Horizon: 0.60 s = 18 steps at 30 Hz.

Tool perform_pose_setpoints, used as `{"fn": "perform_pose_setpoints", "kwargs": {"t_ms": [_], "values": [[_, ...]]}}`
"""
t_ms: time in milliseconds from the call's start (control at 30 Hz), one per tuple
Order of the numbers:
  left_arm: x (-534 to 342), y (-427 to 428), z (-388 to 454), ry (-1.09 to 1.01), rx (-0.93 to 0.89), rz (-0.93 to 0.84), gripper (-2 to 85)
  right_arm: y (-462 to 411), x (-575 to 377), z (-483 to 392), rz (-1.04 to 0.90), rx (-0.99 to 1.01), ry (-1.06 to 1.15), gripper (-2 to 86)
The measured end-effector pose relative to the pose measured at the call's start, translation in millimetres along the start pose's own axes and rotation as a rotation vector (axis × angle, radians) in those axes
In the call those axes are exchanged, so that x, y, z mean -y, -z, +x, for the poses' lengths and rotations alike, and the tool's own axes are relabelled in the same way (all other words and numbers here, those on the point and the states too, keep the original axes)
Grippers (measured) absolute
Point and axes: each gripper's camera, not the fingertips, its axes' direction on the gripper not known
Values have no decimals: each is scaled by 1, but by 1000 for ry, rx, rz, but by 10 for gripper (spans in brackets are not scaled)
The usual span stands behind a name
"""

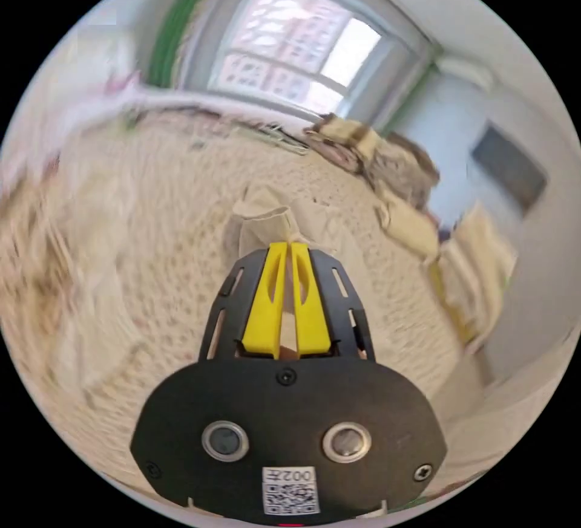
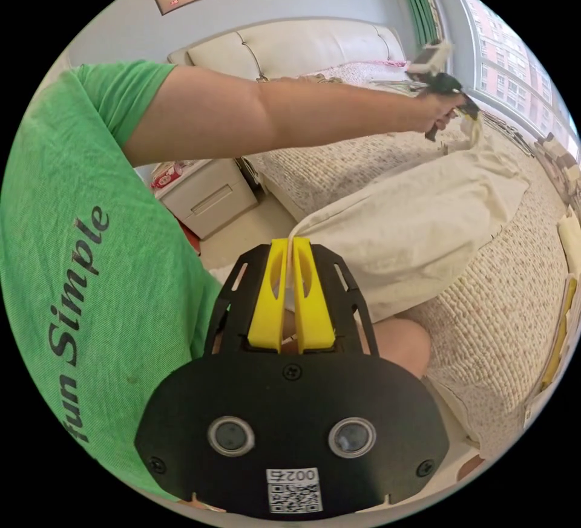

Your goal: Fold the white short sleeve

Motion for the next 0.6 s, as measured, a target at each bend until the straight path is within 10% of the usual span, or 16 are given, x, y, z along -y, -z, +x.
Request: {"fn": "perform_pose_setpoints", "kwargs": {"t_ms": [133, 333, 600], "values": [[-44, -5, 154, -800, 313, 28, -11, 5, 9, 10, 27, 57, -53, -1], [-64, -16, 159, -655, -22, -109, -15, 23, 34, 9, 65, 5, -7, 42], [-84, -24, 203, -664, 149, -90, -11, 124, 168, 78, 276, -371, 80, 61]]}}
